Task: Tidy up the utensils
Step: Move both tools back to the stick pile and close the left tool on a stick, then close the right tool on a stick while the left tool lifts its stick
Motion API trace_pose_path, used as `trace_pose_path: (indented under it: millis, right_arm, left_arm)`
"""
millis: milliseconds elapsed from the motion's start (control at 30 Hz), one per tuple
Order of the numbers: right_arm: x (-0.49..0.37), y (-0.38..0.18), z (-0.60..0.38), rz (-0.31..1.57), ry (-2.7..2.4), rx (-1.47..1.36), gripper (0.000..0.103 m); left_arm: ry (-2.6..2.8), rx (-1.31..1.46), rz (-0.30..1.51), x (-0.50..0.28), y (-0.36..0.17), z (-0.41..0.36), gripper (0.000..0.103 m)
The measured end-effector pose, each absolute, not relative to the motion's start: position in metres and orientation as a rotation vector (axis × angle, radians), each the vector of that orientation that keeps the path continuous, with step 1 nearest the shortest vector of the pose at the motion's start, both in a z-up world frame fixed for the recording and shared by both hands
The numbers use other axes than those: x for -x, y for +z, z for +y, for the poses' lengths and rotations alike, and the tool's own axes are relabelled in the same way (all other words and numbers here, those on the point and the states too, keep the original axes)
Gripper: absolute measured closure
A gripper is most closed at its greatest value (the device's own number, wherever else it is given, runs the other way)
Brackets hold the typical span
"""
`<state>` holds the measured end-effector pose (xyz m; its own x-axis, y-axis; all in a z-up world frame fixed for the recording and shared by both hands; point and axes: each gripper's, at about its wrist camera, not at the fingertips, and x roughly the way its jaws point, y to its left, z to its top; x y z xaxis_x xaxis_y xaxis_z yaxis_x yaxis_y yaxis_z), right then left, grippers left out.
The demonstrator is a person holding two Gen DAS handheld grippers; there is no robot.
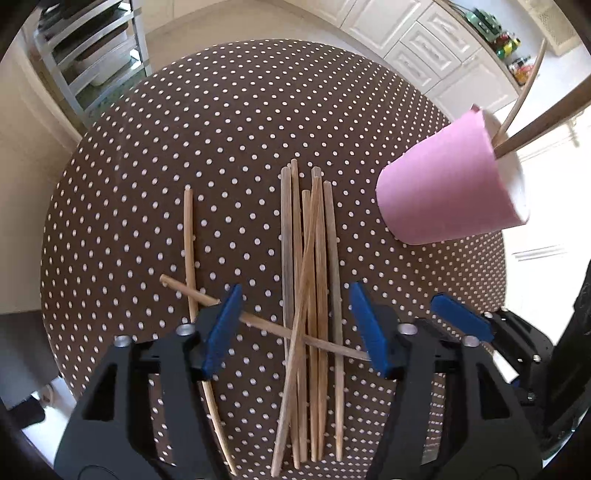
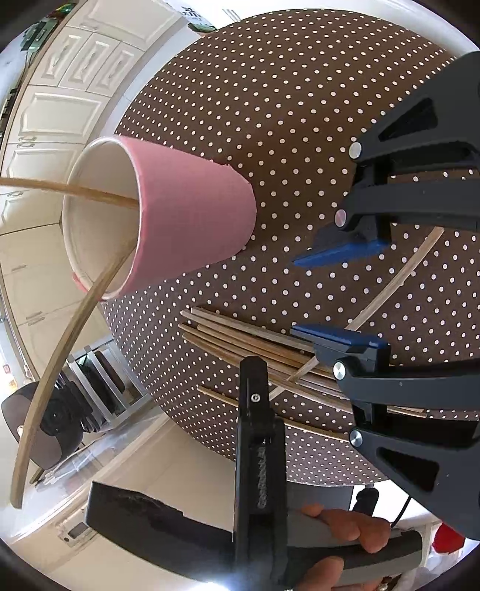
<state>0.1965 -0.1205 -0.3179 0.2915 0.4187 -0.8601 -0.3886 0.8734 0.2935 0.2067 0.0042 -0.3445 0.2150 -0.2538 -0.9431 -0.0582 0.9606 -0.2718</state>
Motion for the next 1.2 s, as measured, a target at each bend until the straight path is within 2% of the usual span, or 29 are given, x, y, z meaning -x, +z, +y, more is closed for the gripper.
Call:
trace_pose_path:
  millis: [67, 100, 167, 200, 500, 933, 1200]
  right_arm:
    - [-0.196, -0.318, -0.121, 1.156, 0.536, -0.029, 0.073]
    - [-0.196, -0.318, -0.122, 1.156, 0.536, -0.028, 0.073]
    - [-0.196, -0.317, -0.122, 1.155, 0.536, -0.029, 0.073]
    - [-0.196, -0.318, -0.122, 1.156, 0.536, -0.03, 0.073]
    - [-0.195, -0.319, -0.098, 1.148, 0.594, 0.029, 0.073]
    - [-0.186, -0.33, -0.015, 1.092, 0.816, 0.226, 0.073]
    - [-0.195, -0.347, 0.008, 1.097, 0.849, 0.292, 0.079]
  left_arm:
    - [-0.145, 0.261, 1.366, -0.21, -0.349, 0.001, 0.072]
    - [-0.147, 0.255, 1.367, -0.211, -0.351, -0.002, 0.073]
    - [-0.16, 0.25, 1.365, -0.215, -0.353, -0.006, 0.092]
    - [-0.161, 0.255, 1.358, -0.216, -0.353, -0.006, 0.095]
    - [-0.119, 0.329, 1.294, -0.198, -0.334, 0.02, 0.097]
    - [-0.098, 0.2, 1.281, -0.173, -0.316, 0.064, 0.097]
    - [-0.099, 0.177, 1.296, -0.168, -0.316, 0.07, 0.097]
